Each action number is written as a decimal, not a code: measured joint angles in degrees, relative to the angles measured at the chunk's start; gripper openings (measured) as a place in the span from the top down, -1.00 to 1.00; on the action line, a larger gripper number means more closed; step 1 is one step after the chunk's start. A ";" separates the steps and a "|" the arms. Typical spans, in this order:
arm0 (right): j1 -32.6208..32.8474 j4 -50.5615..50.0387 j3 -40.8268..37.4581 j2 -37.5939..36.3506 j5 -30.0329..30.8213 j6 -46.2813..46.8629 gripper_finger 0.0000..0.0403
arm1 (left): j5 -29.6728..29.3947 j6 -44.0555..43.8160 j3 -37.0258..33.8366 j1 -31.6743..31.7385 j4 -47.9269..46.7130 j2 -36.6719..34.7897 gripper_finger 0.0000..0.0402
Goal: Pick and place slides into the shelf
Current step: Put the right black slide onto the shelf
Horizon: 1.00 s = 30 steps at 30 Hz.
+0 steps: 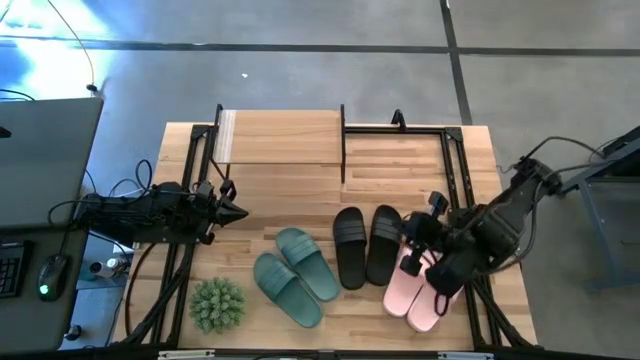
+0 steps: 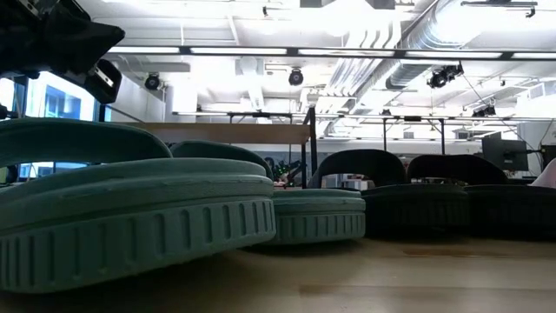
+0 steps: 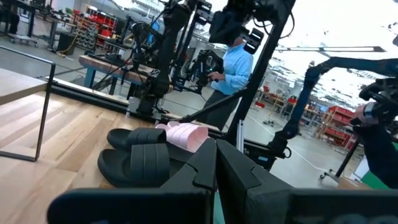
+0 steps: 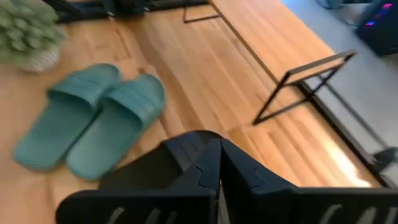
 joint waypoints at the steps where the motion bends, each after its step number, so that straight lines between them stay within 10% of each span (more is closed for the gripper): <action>1: 0.18 -2.78 2.31 2.03 0.28 0.89 1.00 | 0.00 0.00 0.00 0.01 0.00 0.00 1.00; 9: -0.71 -6.45 8.09 13.88 -1.90 -2.56 1.00 | 0.00 0.00 0.00 -0.01 -0.02 0.00 1.00; 30: -5.12 -6.51 -11.03 25.55 -18.48 10.29 1.00 | -0.02 0.42 0.00 0.00 -0.24 0.00 1.00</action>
